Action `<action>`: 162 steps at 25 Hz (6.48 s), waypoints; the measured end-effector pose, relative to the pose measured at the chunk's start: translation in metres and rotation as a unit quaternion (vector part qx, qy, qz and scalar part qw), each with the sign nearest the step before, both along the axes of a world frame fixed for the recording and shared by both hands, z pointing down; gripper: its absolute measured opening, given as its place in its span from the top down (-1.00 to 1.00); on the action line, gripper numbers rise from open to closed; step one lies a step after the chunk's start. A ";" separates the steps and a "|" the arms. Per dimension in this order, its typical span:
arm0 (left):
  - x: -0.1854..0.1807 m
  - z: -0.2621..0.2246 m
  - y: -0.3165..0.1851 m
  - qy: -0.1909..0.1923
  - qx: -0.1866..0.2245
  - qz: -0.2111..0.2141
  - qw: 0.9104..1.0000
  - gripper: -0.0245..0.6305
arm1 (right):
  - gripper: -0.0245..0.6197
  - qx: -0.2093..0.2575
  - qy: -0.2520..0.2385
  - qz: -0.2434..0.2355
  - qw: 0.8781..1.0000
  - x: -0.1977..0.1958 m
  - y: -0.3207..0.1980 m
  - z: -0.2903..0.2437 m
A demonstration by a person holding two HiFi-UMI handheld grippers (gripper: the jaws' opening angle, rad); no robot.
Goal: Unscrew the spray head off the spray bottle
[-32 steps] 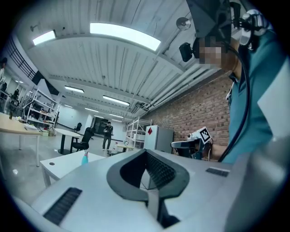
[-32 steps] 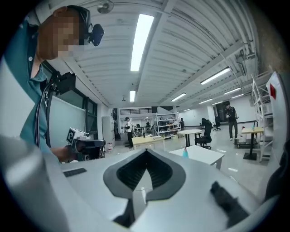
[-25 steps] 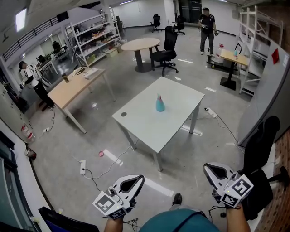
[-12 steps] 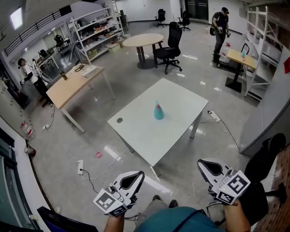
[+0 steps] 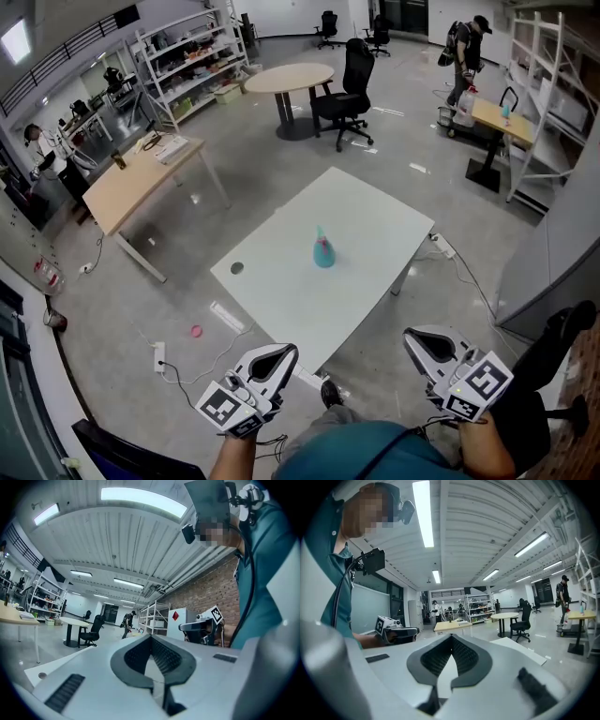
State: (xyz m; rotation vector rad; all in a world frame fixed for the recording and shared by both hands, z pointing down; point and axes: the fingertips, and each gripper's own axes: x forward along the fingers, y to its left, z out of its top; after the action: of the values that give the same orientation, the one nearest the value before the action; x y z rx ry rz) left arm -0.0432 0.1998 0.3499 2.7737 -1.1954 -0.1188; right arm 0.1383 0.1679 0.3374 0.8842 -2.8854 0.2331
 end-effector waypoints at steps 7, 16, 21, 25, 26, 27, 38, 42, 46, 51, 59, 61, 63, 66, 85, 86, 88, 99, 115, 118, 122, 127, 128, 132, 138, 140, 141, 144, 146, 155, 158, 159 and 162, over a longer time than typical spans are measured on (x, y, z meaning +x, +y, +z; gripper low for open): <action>-0.017 0.004 -0.085 0.016 0.003 0.028 0.999 0.91 | 0.92 0.003 0.004 0.012 1.000 -0.029 -0.068 -0.004; -0.023 0.038 -0.177 0.017 -0.014 0.041 0.999 0.92 | 0.92 -0.006 0.007 0.028 1.000 -0.034 -0.137 0.007; -0.036 0.084 -0.227 0.001 -0.043 0.026 0.999 0.92 | 0.92 -0.018 0.001 0.014 1.000 -0.043 -0.181 0.015; -0.044 0.120 -0.263 -0.005 -0.051 0.006 0.999 0.91 | 0.92 -0.031 -0.002 -0.003 1.000 -0.049 -0.212 0.023; -0.044 0.129 -0.272 -0.009 -0.056 0.003 0.998 0.91 | 0.92 -0.034 -0.003 -0.006 0.999 -0.050 -0.220 0.025; -0.044 0.139 -0.282 -0.017 -0.060 0.000 0.998 0.90 | 0.92 -0.038 -0.003 -0.009 0.999 -0.051 -0.227 0.028; -0.030 0.298 -0.371 -0.197 -0.091 0.002 0.976 -0.47 | 0.67 -0.091 0.038 -0.030 0.995 -0.057 -0.279 0.065; -0.017 0.337 -0.390 -0.238 -0.090 0.026 0.967 -0.52 | 0.67 -0.107 0.057 -0.029 0.992 -0.058 -0.294 0.077; -0.007 0.342 -0.417 -0.217 -0.080 0.001 0.973 -0.52 | 0.67 -0.127 0.070 -0.031 0.989 -0.063 -0.305 0.093; 0.013 0.350 -0.435 -0.227 -0.070 0.008 0.971 -0.52 | 0.67 -0.139 0.073 -0.044 0.987 -0.077 -0.314 0.102; 0.026 0.351 -0.435 -0.307 -0.075 0.021 0.949 -0.31 | 0.40 -0.194 0.039 -0.085 0.977 -0.103 -0.320 0.112; 0.027 0.342 -0.429 -0.332 -0.071 0.023 0.940 -0.30 | 0.31 -0.217 0.028 -0.086 0.972 -0.110 -0.322 0.116; 0.026 0.330 -0.422 -0.369 -0.058 0.026 0.927 -0.30 | 0.29 -0.247 0.027 -0.077 0.965 -0.116 -0.329 0.123; 0.025 0.312 -0.408 -0.452 -0.024 0.042 0.890 -0.29 | 0.29 -0.333 0.033 -0.039 0.942 -0.116 -0.341 0.147; 0.006 0.275 -0.345 -0.617 0.021 0.067 0.784 -0.29 | 0.29 -0.548 0.040 -0.109 0.829 -0.156 -0.274 0.199; 0.008 0.270 -0.343 -0.614 0.022 0.068 0.786 -0.29 | 0.29 -0.538 0.059 -0.100 0.835 -0.153 -0.274 0.203; 0.012 0.264 -0.337 -0.610 0.027 0.070 0.789 -0.29 | 0.61 -0.511 0.096 -0.085 0.850 -0.147 -0.276 0.210; 0.018 0.248 -0.297 -0.528 -0.001 0.171 0.832 -0.26 | 0.64 -0.286 0.275 -0.206 0.895 -0.147 -0.248 0.202; 0.002 0.245 -0.293 -0.439 -0.077 0.139 0.884 -0.26 | 0.34 0.208 0.447 -0.311 0.812 -0.164 -0.250 0.184; -0.013 0.247 -0.307 -0.454 -0.088 0.078 0.883 -0.26 | 0.14 -0.046 0.294 -0.208 0.932 -0.167 -0.264 0.169; -0.035 0.251 -0.323 -0.494 -0.085 0.014 0.865 -0.26 | 0.14 -0.356 0.060 -0.030 0.932 -0.153 -0.294 0.167; -0.036 0.241 -0.333 -0.546 -0.038 -0.023 0.837 -0.26 | 0.14 -0.535 -0.107 0.048 0.837 -0.152 -0.300 0.163; -0.034 0.238 -0.334 -0.553 -0.024 -0.027 0.832 -0.26 | 0.14 -0.539 -0.110 0.056 0.833 -0.151 -0.302 0.166; -0.020 0.229 -0.333 -0.569 0.031 -0.035 0.821 -0.26 | 0.14 -0.568 -0.130 0.084 0.809 -0.146 -0.306 0.186; -0.004 0.228 -0.320 -0.568 0.055 0.000 0.821 -0.26 | 0.46 -0.553 -0.073 0.059 0.828 -0.136 -0.305 0.196; 0.002 0.227 -0.316 -0.542 0.042 0.012 0.839 -0.25 | 0.69 -0.537 -0.035 0.037 0.842 -0.134 -0.302 0.199; 0.003 0.227 -0.314 -0.527 0.033 0.021 0.849 -0.25 | 0.69 -0.526 -0.019 0.023 0.850 -0.135 -0.301 0.199; 0.005 0.231 -0.307 -0.476 0.002 0.058 0.878 -0.25 | 0.70 -0.465 0.026 -0.033 0.884 -0.139 -0.295 0.193; 0.008 0.231 -0.300 -0.422 -0.028 0.094 0.901 -0.24 | 0.71 -0.384 0.075 -0.097 0.915 -0.143 -0.288 0.188; 0.022 0.240 -0.257 -0.361 -0.056 0.255 0.895 -0.23 | 0.72 0.268 0.483 -0.431 0.714 -0.127 -0.244 0.202; 0.020 0.245 -0.262 -0.366 -0.065 0.239 0.897 -0.23 | 0.72 0.323 0.500 -0.412 0.690 -0.129 -0.249 0.206; 0.018 0.244 -0.266 -0.360 -0.069 0.226 0.902 -0.23 | 0.72 0.313 0.489 -0.396 0.712 -0.133 -0.251 0.203; 0.008 0.243 -0.281 -0.366 -0.077 0.174 0.911 -0.23 | 0.71 0.193 0.442 -0.333 0.810 -0.135 -0.266 0.198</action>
State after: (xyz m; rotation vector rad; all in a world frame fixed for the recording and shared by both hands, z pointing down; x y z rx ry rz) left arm -0.0353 -0.0815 0.5929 2.8924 -0.7126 1.0774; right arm 0.0036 -0.0980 0.5354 -0.0890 -2.1328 -0.6710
